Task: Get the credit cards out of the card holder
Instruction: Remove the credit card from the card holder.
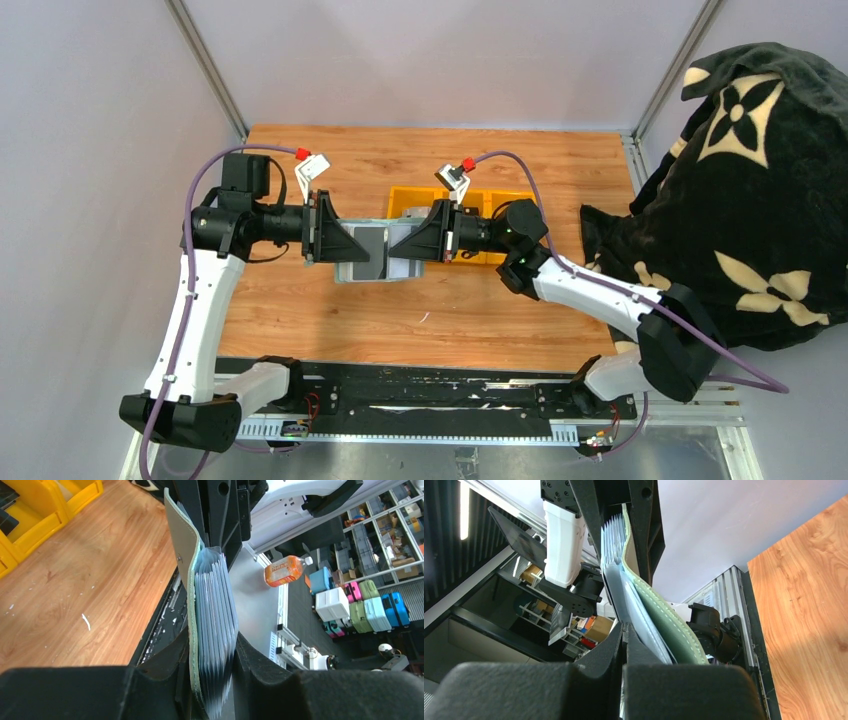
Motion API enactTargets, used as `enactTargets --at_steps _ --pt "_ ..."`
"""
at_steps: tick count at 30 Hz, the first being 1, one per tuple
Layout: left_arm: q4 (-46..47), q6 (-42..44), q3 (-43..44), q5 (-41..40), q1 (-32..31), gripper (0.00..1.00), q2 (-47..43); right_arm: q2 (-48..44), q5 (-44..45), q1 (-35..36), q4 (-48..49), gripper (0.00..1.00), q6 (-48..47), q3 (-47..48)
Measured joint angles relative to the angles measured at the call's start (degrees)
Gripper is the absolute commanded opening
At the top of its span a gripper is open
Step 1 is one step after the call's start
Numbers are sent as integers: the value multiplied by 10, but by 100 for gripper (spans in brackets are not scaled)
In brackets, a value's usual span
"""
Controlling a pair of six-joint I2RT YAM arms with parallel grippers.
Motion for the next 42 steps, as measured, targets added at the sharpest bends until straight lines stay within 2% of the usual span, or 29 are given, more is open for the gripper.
enactTargets --at_steps 4,8,10,13,17,21,23,25,27,38,42 --pt "3 0 0 4 0 29 0 -18 7 -3 -39 0 -22 -2" --pt "4 0 0 0 0 29 0 -27 12 -1 -67 27 -46 0" --pt "4 -1 0 -8 0 29 0 -27 14 3 -79 31 -55 7" --pt "5 -1 0 -14 0 29 0 -27 16 11 -94 32 -70 21" --pt "5 -3 0 -16 0 30 0 -23 21 18 -113 29 -84 36" --pt "4 -3 0 -19 1 37 0 -17 24 21 -130 8 -96 44" --pt "5 -4 0 -17 1 42 0 -10 26 21 -139 0 -101 47" --pt "4 -5 0 -14 2 47 0 -5 28 21 -140 0 -101 47" --pt "5 -5 0 -5 2 47 0 -5 28 21 -136 0 -99 47" --pt "9 -4 -3 43 3 43 0 -9 22 20 -47 0 -47 11" --pt "9 -4 -3 56 3 38 0 -18 22 15 -30 0 -37 -6"
